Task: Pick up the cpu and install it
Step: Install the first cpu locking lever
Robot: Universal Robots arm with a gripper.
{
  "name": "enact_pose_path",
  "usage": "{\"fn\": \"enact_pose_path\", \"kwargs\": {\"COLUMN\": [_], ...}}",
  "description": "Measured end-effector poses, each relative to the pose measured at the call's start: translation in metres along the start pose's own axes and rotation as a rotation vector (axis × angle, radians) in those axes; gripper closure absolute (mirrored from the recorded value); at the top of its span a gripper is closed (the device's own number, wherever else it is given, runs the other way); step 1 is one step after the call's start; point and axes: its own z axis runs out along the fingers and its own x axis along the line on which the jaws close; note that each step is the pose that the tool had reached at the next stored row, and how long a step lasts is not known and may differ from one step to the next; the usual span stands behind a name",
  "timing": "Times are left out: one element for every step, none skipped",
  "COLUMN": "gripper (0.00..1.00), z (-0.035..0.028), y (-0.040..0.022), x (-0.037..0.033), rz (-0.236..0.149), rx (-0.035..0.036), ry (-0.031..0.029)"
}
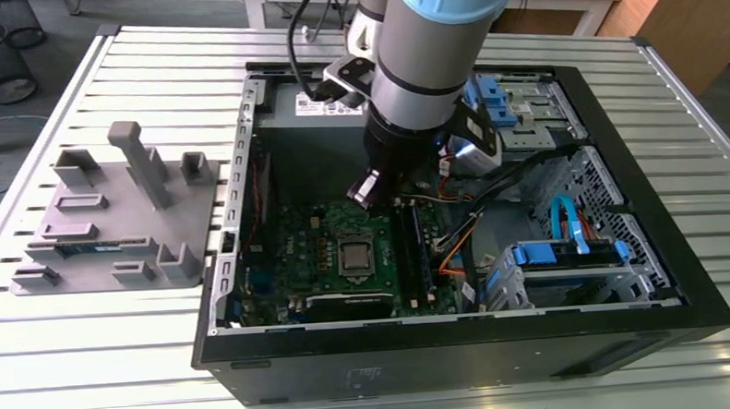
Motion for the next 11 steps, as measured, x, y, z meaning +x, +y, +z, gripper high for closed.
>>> {"fn": "enact_pose_path", "kwargs": {"gripper": [0.89,0.89,0.89,0.89,0.89,0.89,0.89,0.89,0.89,0.89,0.89], "z": [0.0001,0.0002,0.0003,0.0003,0.0003,0.0006,0.0007,0.001,0.0012,0.0014,0.0016], "y": [-0.0011,-0.0021,-0.0032,-0.0043,-0.0055,-0.0067,-0.0081,-0.0096,-0.011,-0.0126,-0.0139], "x": [0.0012,0.0023,0.0034,0.0046,0.0059,0.0072,0.0086,0.0102,0.0118,0.0134,0.0149], "rz": [0.0,0.0,-0.001,-0.001,-0.001,-0.001,-0.001,-0.001,-0.001,-0.001,-0.001], "rx": [0.0005,0.0011,0.0016,0.0022,0.0028,0.0029,0.003,0.0031,0.0032,0.0032,0.0033], "ry": [0.0006,0.0013,0.0018,0.0025,0.0031,0.0032,0.0034,0.0034,0.0036,0.0036,0.0037]}}
